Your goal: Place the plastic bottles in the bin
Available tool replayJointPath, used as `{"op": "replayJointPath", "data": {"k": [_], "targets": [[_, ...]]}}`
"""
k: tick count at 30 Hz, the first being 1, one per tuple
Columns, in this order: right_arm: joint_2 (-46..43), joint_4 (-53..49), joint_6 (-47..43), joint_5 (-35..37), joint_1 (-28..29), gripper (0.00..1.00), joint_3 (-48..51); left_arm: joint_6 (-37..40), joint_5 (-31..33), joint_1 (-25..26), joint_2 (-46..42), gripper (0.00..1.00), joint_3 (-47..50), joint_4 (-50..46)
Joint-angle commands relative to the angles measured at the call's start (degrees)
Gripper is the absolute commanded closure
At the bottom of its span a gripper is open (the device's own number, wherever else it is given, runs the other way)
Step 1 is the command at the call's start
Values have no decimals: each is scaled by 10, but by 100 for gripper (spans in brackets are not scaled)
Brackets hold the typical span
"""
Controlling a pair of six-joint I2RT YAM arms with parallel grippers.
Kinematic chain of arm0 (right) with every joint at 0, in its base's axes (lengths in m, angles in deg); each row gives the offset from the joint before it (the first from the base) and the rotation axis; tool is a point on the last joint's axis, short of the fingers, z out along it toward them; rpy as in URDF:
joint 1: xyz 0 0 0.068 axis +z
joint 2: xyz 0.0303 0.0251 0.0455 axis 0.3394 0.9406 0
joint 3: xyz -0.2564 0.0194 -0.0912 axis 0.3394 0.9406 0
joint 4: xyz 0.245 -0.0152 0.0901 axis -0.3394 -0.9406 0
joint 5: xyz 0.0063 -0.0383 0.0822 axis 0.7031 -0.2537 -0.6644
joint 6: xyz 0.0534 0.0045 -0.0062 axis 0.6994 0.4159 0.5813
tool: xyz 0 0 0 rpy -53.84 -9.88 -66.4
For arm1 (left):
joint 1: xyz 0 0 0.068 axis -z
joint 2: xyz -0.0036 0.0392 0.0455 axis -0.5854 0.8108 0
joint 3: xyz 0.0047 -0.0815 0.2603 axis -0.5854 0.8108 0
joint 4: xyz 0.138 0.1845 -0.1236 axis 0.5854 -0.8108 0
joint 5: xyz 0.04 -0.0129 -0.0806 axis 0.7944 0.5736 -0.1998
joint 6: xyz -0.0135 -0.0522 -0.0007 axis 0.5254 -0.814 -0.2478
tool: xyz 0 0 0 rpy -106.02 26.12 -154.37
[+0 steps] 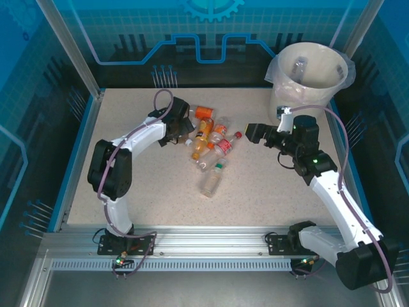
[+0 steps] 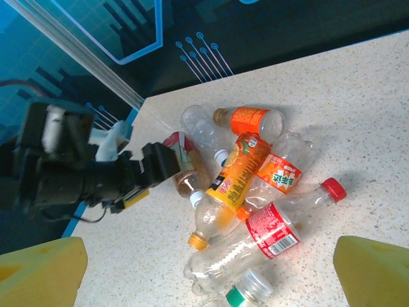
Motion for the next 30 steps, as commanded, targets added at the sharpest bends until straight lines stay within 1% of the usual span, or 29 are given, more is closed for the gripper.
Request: {"op": "replayJointPath", "data": {"k": [1, 3, 6, 10, 15, 17, 22, 27, 30], "targets": [[-29, 16, 28, -29, 5, 0, 36, 33, 4, -9, 29, 1, -38, -36], [-34, 36, 42, -40, 6, 0, 58, 40, 5, -12, 44, 1, -47, -31], [-36, 29, 45, -35, 7, 0, 67, 47, 6, -19, 66, 1, -60, -26], [-39, 15, 37, -31, 7, 0, 60, 72, -20, -24, 95, 2, -78, -16], [-40, 2, 29, -27, 6, 0, 54, 76, -2, -29, 124, 3, -83, -27], [-40, 0, 28, -27, 7, 0, 55, 78, -7, -33, 128, 5, -74, -15], [-41, -7, 28, -23, 9, 0, 56, 96, -14, -36, 140, 12, -61, 16], [-43, -14, 29, -14, 14, 0, 61, 111, -17, -36, 154, 30, -72, 10], [-48, -21, 25, -4, 15, 0, 62, 110, -19, -36, 133, 34, -46, 30]]}}
